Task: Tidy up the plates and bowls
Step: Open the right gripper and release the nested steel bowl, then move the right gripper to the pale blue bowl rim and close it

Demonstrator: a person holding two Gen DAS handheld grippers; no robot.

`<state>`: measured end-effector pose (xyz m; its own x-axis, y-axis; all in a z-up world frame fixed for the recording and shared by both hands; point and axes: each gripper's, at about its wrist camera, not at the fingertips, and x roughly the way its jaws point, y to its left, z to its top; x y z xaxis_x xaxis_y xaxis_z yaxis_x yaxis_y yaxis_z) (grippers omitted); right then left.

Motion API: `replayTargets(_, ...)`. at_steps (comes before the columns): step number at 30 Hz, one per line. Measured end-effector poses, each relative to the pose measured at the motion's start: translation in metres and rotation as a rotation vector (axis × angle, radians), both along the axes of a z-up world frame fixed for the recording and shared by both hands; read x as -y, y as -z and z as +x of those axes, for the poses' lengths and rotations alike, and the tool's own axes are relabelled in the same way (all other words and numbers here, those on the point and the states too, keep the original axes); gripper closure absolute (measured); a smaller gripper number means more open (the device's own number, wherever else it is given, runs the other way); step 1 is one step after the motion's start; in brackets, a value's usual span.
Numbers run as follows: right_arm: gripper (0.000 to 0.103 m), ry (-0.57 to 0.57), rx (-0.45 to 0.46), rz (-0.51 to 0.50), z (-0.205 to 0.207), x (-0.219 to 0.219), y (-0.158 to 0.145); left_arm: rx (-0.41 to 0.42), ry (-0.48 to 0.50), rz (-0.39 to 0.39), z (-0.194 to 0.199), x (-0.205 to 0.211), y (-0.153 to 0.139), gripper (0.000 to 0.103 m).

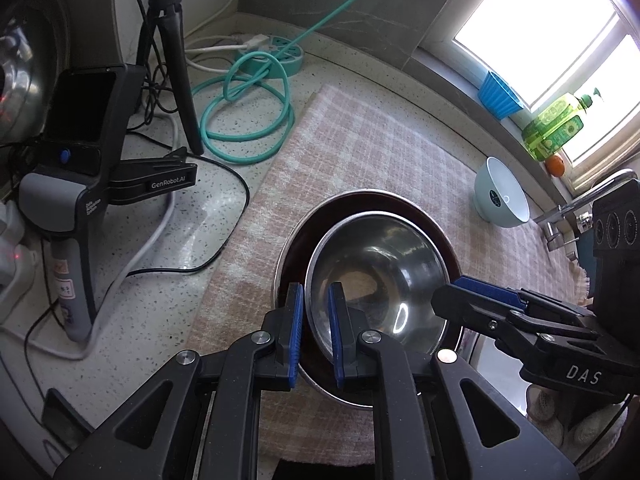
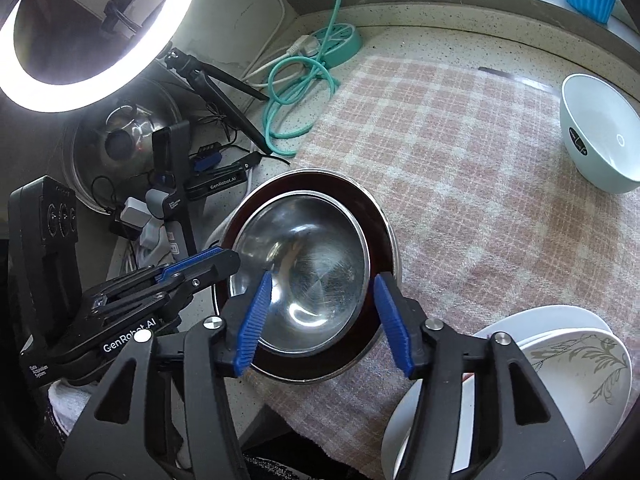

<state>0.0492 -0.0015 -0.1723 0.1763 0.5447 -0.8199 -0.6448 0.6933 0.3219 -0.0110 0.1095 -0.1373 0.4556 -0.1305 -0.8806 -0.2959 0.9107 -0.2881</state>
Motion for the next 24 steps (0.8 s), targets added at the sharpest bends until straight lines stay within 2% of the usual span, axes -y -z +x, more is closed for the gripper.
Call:
replayTargets(1,0.041,-0.003,0.008,0.004,-0.001,0.0,-0.002,0.0,0.001,0.007,0.0,0.0,-0.001,0.082)
replayTargets(4,0.038,-0.017,0.015,0.021,-0.004,0.003,-0.01,0.014,0.003,0.046,-0.001,0.004,-0.008,0.074)
replayTargets(5,0.034,-0.018,0.019,0.022,-0.005,0.004,-0.012,0.02,0.008,0.063,-0.002,0.006,-0.01,0.072)
replayTargets(7,0.028,-0.009,0.043,0.021,-0.007,0.009,-0.018,0.031,0.016,0.077,-0.002,0.008,-0.015,0.056)
replayTargets(12,0.021,0.031,0.082,0.017,-0.003,0.029,-0.031,0.051,0.026,0.074,-0.001,0.011,-0.025,0.053)
replayTargets(14,0.015,0.053,0.095,0.021,0.001,0.038,-0.036,0.055,0.034,0.076,0.001,0.015,-0.029,0.047)
replayTargets(18,0.014,0.103,0.124,0.024,0.01,0.06,-0.048,0.087,0.063,0.121,0.004,0.028,-0.04,0.041)
replayTargets(19,0.013,0.116,0.127,0.026,0.013,0.066,-0.051,0.094,0.071,0.13,0.006,0.032,-0.043,0.035)
replayTargets(20,0.012,0.129,0.129,0.031,0.016,0.072,-0.053,0.103,0.079,0.139,0.007,0.035,-0.046,0.032)
replayTargets(24,0.011,0.184,0.147,0.038,0.028,0.098,-0.064,0.125,0.127,0.147,0.017,0.049,-0.053,0.032)
